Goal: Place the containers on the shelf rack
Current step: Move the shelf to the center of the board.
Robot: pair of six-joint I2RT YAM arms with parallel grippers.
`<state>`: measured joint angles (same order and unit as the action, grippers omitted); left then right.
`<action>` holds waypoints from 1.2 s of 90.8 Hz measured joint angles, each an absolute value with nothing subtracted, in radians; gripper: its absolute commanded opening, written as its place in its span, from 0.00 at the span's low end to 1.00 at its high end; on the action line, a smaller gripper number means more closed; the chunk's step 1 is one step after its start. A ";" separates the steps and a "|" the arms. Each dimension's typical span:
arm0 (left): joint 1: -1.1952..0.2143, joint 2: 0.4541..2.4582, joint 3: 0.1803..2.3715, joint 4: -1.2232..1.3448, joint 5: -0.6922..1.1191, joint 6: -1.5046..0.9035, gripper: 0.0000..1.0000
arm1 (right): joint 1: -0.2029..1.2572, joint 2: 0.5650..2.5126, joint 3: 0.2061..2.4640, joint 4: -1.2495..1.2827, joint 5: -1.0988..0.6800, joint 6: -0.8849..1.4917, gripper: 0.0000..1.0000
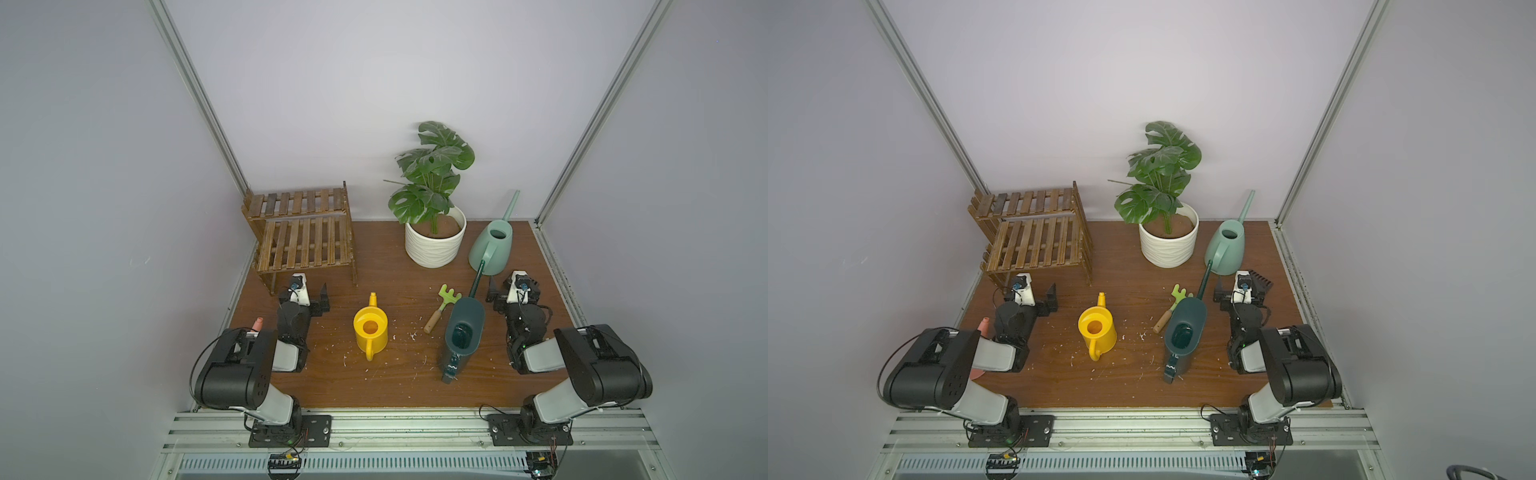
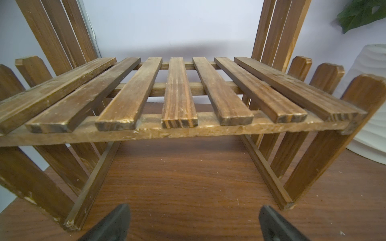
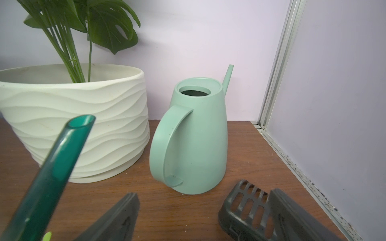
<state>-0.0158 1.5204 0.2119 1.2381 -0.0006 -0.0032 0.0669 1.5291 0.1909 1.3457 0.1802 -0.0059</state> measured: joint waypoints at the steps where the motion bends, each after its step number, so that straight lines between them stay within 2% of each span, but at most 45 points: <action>1: -0.016 1.517 0.212 1.233 0.000 -0.002 0.98 | 0.067 1.526 0.188 1.346 0.182 -0.005 0.99; 8: -0.016 1.440 0.211 1.188 0.011 0.002 0.98 | 0.067 1.448 0.141 1.341 0.203 0.004 0.99; 15: -0.016 1.304 0.213 1.114 0.032 0.018 0.98 | 0.067 1.285 0.089 1.308 0.221 0.017 0.99; 28: -0.015 1.096 0.334 0.790 0.077 0.073 0.98 | 0.067 0.962 0.101 1.110 0.228 0.076 0.99; 44: -0.015 1.084 0.667 0.250 0.107 0.156 0.98 | 0.067 0.677 0.212 0.751 0.189 0.214 0.90; 54: -0.014 1.118 0.873 -0.064 0.101 0.203 0.98 | 0.081 0.624 0.337 0.543 0.130 0.294 0.81; 60: -0.002 1.130 0.954 -0.207 0.092 0.219 0.98 | 0.139 0.644 0.437 0.427 0.113 0.328 0.76; 66: 0.036 1.130 0.995 -0.318 0.089 0.231 0.98 | 0.257 0.695 0.538 0.327 0.124 0.352 0.74; 79: 0.155 1.137 1.022 -0.477 0.089 0.246 0.98 | 0.663 0.892 0.759 0.160 0.259 0.355 0.74; 86: 0.196 1.151 1.027 -0.528 0.083 0.255 0.98 | 0.826 1.045 0.884 0.099 0.331 0.347 0.75; 97: 0.239 1.194 1.063 -0.577 0.099 0.266 0.99 | 0.977 1.293 1.066 0.029 0.406 0.333 0.78; 109: 0.299 1.253 1.133 -0.593 0.117 0.273 0.99 | 1.036 1.500 1.209 -0.017 0.426 0.323 0.80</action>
